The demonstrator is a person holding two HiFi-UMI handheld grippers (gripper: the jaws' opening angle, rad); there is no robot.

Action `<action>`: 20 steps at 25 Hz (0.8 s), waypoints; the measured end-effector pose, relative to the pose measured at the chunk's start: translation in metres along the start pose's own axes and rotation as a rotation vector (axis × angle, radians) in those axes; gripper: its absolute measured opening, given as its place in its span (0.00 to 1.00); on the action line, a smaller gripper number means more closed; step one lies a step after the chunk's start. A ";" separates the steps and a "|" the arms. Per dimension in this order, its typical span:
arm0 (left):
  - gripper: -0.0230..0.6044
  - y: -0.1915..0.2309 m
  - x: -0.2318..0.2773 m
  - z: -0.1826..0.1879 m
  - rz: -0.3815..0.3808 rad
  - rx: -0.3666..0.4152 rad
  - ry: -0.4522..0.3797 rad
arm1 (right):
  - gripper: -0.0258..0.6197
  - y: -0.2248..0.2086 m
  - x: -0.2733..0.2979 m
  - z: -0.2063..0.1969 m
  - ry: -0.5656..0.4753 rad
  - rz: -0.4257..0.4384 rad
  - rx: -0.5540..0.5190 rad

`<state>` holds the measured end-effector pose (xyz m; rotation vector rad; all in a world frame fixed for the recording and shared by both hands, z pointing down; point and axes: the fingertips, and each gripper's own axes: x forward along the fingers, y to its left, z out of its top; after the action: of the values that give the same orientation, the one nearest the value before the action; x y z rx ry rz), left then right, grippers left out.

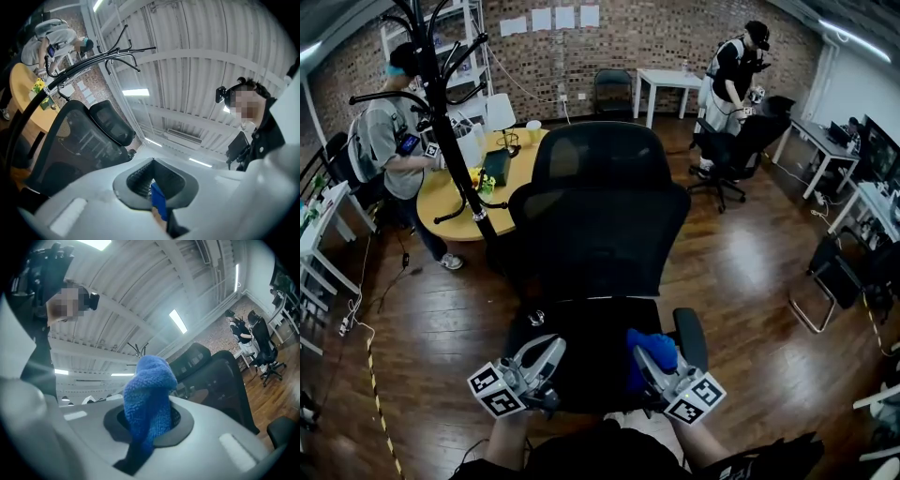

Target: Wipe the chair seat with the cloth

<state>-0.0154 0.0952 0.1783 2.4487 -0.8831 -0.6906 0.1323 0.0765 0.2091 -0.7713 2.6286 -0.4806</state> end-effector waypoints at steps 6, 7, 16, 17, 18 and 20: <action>0.02 -0.048 -0.053 -0.015 -0.066 0.006 0.011 | 0.09 0.064 -0.032 -0.009 -0.049 -0.034 -0.033; 0.02 -0.055 -0.064 -0.018 -0.073 0.005 0.018 | 0.09 0.076 -0.038 -0.014 -0.052 -0.046 -0.029; 0.02 -0.090 -0.147 -0.050 -0.036 -0.026 0.065 | 0.09 0.153 -0.077 -0.051 -0.029 -0.054 -0.024; 0.02 -0.094 -0.151 -0.052 -0.027 -0.024 0.066 | 0.09 0.156 -0.081 -0.051 -0.029 -0.051 -0.019; 0.02 -0.098 -0.152 -0.054 -0.020 -0.021 0.068 | 0.09 0.157 -0.084 -0.051 -0.031 -0.046 -0.013; 0.02 -0.104 -0.148 -0.056 -0.016 -0.010 0.067 | 0.09 0.156 -0.088 -0.048 -0.030 -0.037 -0.008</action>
<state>-0.0347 0.2808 0.2083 2.4579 -0.8332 -0.6132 0.1110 0.2608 0.2081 -0.8243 2.5938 -0.4655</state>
